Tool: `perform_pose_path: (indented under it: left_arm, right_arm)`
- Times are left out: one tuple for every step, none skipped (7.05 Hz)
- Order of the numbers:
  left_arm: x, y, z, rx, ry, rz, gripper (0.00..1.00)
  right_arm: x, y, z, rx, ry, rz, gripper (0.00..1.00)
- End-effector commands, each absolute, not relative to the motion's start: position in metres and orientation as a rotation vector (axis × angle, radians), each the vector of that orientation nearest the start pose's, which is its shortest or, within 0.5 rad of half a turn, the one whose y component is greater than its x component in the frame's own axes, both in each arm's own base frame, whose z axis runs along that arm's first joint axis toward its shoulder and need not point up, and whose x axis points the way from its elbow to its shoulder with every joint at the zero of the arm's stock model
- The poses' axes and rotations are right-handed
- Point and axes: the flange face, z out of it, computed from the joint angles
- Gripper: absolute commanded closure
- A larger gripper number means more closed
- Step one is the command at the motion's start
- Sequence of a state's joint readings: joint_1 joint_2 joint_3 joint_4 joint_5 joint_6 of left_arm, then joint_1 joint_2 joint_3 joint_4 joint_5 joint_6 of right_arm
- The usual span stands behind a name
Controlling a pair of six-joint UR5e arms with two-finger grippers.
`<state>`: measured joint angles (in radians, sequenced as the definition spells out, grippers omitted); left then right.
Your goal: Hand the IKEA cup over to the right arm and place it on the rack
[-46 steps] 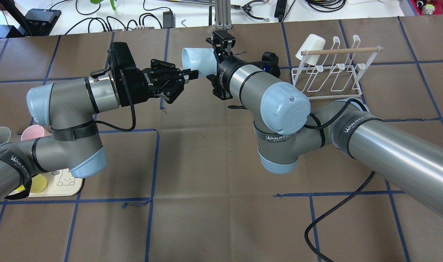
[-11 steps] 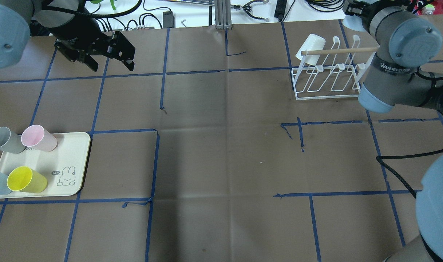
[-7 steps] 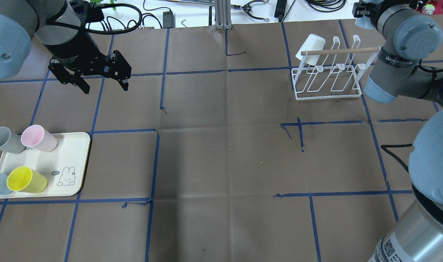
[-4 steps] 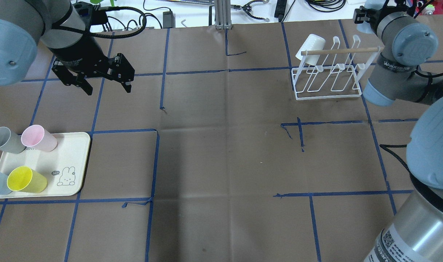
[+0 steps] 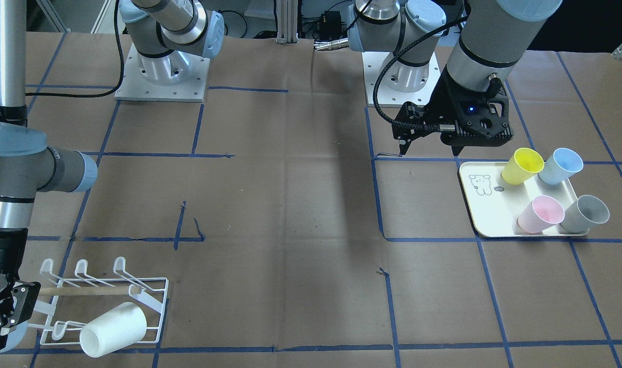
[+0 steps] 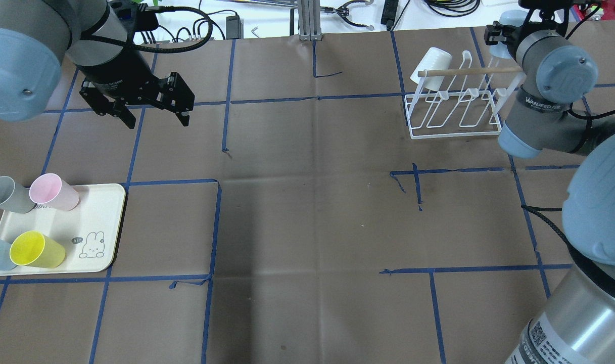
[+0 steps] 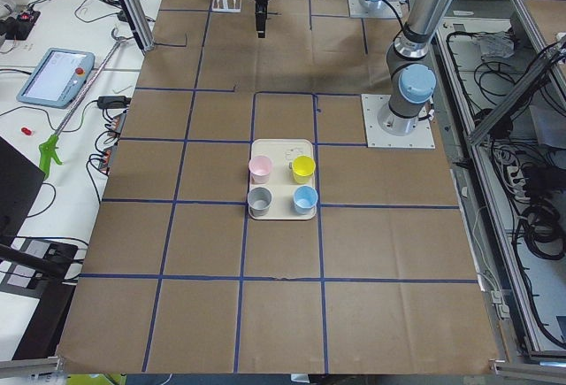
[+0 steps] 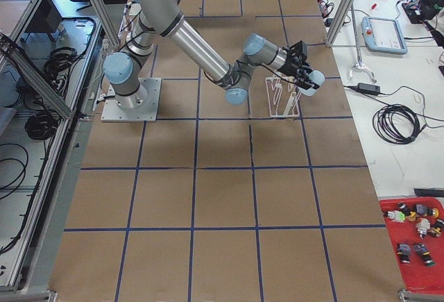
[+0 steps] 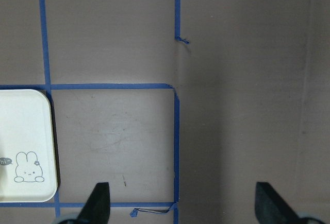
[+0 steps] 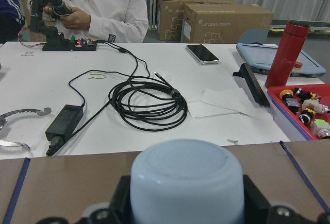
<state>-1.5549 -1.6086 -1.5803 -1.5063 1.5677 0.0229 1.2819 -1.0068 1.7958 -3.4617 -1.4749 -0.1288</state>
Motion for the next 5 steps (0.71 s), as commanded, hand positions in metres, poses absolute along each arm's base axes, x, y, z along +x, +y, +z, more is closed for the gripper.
perform_pose_path:
  left_arm:
    - [-0.1266,-0.5119,0.4702,0.017,3.144,-0.039,0.01]
    - [-0.1266,-0.5119,0.4702,0.017,3.144,-0.039,0.01]
    - [-0.1265,-0.5124,0.4694,0.017,3.144,-0.036,0.01]
    - [-0.1265,-0.5124,0.4694,0.017,3.144,-0.036,0.01]
    - [-0.1265,-0.5126,0.4702,0.017,3.144,-0.039,0.01]
  right_arm:
    - [-0.0351,-0.6467,0.2800,0.128,2.794,-1.697,0.90]
    - [-0.0311,-0.6464,0.2796,0.123,2.792,-1.696,0.90]
    - [-0.0312,-0.6468,0.2742,0.125,2.793,-1.691,0.89]
    - [-0.0310,-0.6467,0.2731,0.113,2.790,-1.706,0.64]
    - [-0.0324,-0.6466,0.2729,0.146,2.785,-1.701,0.02]
